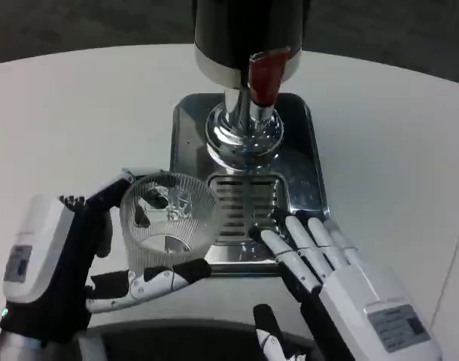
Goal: Grasp the cup under the faucet to collect the drink, then remove the cup.
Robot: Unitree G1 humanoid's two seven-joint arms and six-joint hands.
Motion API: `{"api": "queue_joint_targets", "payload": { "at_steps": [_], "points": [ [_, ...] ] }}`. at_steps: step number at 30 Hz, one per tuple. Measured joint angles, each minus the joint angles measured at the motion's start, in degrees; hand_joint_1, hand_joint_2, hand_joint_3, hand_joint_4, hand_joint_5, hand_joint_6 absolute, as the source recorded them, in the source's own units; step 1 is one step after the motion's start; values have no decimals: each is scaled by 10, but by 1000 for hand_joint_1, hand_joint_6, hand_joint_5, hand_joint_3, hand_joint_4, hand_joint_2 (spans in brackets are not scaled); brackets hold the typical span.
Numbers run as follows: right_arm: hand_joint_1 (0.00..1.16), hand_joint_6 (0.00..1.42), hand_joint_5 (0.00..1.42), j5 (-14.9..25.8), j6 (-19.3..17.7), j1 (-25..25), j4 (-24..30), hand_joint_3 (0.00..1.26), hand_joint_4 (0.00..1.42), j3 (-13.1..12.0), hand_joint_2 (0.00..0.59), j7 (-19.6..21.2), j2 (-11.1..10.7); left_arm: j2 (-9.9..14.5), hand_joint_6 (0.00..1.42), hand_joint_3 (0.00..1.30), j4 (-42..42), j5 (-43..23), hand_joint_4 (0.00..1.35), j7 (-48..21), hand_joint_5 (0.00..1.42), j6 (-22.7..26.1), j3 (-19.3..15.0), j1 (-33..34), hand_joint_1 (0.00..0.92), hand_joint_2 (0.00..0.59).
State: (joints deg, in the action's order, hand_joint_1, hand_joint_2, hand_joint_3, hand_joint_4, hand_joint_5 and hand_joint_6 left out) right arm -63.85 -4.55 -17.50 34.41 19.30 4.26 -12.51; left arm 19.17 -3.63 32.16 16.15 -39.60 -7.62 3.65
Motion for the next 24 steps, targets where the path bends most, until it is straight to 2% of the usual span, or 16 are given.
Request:
{"api": "queue_joint_targets", "payload": {
  "at_steps": [4, 11, 16, 24],
  "points": [
    [380, 45, 0, -1, 3, -5, 2, 124, 1, 0, 550, 0, 7, 7, 1286, 952, -52, 5, 1079, 19, 1223, 2, 6, 47, 539, 167],
    [334, 49, 0, -11, 6, -27, 18, 124, 2, -1, 548, 0, 12, 15, 1286, 952, -171, 31, 1079, 72, 1223, 2, 35, 147, 539, 167],
    [328, 50, 1, -13, 11, -33, 22, 124, 8, -5, 548, 0, 17, 19, 1286, 952, -260, 68, 1079, 118, 1223, 3, 78, 209, 539, 167],
    [317, 62, 14, -21, 11, -44, 32, 133, 11, -8, 547, 0, 22, 17, 1286, 952, -402, 114, 1079, 228, 1223, 0, 151, 289, 539, 167]
  ]
}}
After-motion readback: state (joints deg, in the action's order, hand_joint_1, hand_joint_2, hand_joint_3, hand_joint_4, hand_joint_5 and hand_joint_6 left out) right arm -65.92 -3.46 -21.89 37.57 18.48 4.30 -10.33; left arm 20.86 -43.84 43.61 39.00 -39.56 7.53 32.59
